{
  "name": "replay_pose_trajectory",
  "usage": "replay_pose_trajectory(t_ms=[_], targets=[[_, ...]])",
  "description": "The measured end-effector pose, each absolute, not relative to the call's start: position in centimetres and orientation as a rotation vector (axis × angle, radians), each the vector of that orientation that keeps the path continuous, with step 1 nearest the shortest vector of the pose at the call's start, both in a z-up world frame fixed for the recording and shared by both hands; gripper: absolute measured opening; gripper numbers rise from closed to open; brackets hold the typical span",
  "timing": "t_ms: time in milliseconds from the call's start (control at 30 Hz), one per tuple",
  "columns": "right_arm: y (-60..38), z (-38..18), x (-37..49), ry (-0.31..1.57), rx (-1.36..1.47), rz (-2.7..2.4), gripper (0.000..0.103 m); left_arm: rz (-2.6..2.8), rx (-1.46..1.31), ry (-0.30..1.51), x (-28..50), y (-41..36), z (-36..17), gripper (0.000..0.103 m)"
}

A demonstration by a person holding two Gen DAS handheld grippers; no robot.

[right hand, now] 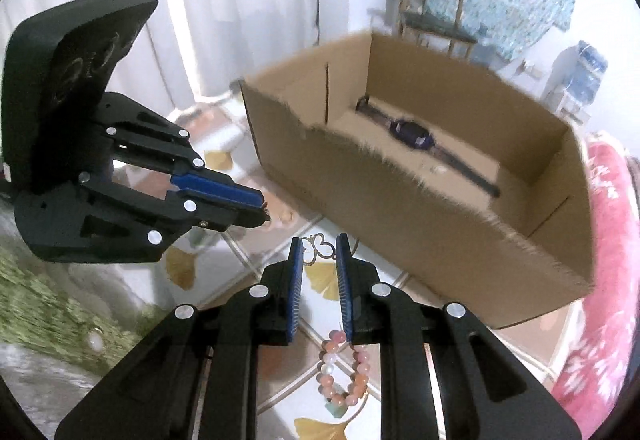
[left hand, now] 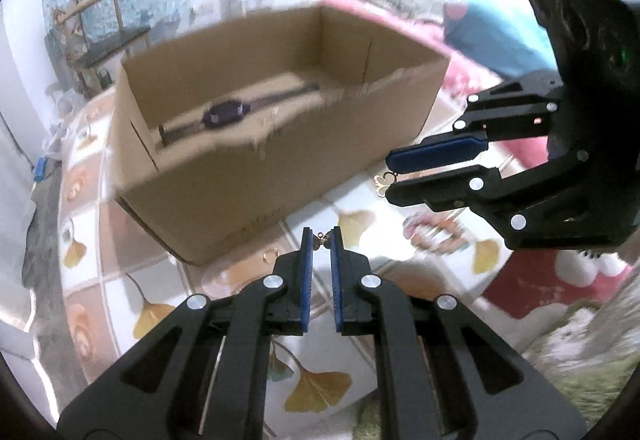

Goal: Organize jewelry
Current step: 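Carry the small gold piece over the box with the left gripper and open it, then withdraw both grippers from the box back over the table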

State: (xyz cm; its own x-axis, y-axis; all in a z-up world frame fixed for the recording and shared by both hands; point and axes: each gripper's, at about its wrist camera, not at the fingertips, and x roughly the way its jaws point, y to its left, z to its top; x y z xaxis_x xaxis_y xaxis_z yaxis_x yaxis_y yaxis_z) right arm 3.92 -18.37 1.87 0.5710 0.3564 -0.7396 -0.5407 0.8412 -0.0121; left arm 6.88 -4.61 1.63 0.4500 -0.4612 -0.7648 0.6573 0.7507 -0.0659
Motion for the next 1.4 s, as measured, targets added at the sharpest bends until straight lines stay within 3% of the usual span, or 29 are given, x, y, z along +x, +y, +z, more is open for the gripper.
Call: replay_pose_trajectory(t_ms=[333,833,1400], targets=[[-22.4,9.2,5.8,0.583,-0.209,0.475,0.017,-0.778,0.23,0.642,9.1,-6.2,9.8,0.008],[-26.9,3.1,22.0,1.039,-0.075,0.418,0.017,-0.807,0.024,1.133,25.6,-12.4,3.2,0.008],[-29.3,4.7,21.7,0.975,0.05,0.372,0.017,-0.793,-0.064,1.12,25.7,-10.8,4.6,0.01]])
